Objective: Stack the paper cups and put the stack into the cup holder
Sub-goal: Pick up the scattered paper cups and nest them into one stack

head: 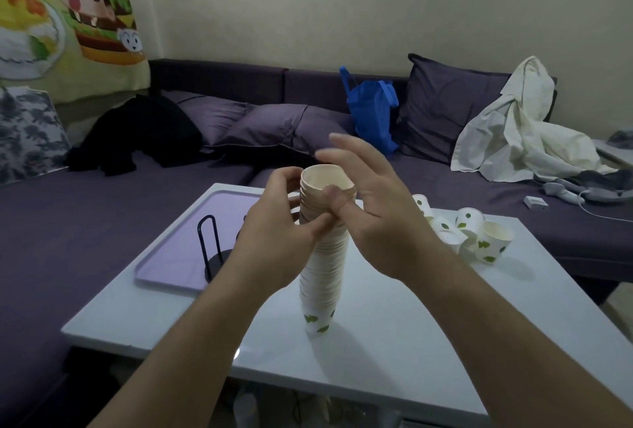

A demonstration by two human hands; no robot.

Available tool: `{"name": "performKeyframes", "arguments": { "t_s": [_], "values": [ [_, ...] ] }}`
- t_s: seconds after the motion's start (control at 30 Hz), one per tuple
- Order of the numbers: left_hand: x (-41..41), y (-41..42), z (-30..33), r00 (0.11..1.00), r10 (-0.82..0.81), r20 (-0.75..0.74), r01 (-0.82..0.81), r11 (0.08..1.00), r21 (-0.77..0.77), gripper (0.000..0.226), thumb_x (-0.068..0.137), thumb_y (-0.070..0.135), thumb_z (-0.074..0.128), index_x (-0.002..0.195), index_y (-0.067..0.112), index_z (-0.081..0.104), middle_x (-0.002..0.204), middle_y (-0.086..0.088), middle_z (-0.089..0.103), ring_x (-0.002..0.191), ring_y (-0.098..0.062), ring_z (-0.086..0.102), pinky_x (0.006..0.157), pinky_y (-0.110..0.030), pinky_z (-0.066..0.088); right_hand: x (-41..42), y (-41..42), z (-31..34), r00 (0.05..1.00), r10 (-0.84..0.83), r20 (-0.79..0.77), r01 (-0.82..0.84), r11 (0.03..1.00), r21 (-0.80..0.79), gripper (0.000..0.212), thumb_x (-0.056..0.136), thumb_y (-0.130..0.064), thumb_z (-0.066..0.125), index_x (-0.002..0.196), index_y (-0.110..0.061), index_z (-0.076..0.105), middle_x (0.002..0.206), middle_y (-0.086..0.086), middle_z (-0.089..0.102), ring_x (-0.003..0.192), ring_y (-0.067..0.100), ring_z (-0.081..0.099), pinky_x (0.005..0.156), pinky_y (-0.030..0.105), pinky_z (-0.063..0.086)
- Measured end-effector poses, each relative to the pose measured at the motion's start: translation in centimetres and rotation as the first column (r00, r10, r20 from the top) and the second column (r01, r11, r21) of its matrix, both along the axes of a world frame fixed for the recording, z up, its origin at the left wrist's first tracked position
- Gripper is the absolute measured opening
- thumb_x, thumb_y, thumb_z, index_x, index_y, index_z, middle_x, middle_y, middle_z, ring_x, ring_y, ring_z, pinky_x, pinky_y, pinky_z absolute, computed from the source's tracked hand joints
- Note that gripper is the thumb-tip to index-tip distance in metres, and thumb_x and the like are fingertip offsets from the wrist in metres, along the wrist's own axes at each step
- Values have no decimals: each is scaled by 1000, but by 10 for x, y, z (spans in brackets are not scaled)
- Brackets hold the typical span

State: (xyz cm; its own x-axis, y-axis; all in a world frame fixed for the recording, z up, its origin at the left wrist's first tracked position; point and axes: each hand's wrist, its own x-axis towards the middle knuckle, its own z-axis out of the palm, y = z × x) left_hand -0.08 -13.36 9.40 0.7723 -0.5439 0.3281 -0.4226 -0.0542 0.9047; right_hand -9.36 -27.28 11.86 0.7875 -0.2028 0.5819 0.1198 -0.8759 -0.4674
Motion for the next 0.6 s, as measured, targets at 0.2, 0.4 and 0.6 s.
{"name": "performKeyframes", "arguments": {
  "t_s": [0.2, 0.4, 0.6],
  "values": [
    [-3, 0, 0, 1000, -6, 15, 6, 1000, 28, 70, 84, 26, 87, 143, 30, 49, 129, 22, 65, 119, 1, 63, 107, -37, 55, -7, 2, -3, 977, 25, -213, -23, 1000, 8, 59, 112, -36, 42, 168, -34, 25, 174, -16, 23, 158, -4, 11, 127, 24, 14],
    [-31, 6, 17, 894, 107, 436, -103, 994, -31, 76, 84, 30, 84, 150, 23, 46, 147, 10, 53, 130, -4, 51, 105, -5, 38, -29, -22, -24, 990, -107, 87, 72, 939, 336, 54, 102, -31, 46, 156, -26, 49, 157, -15, 51, 144, -2, 44, 118, 26, 36],
    [-76, -37, -18, 884, -215, 415, 190, 976, 102, 49, 94, 13, 75, 136, 29, 56, 124, 16, 64, 110, -3, 66, 88, -15, 58, -50, -84, -91, 859, -458, -228, 510, 809, 294, 34, 99, -13, 60, 133, -19, 59, 131, -1, 60, 118, 18, 59, 101, 39, 52]
  ]
}}
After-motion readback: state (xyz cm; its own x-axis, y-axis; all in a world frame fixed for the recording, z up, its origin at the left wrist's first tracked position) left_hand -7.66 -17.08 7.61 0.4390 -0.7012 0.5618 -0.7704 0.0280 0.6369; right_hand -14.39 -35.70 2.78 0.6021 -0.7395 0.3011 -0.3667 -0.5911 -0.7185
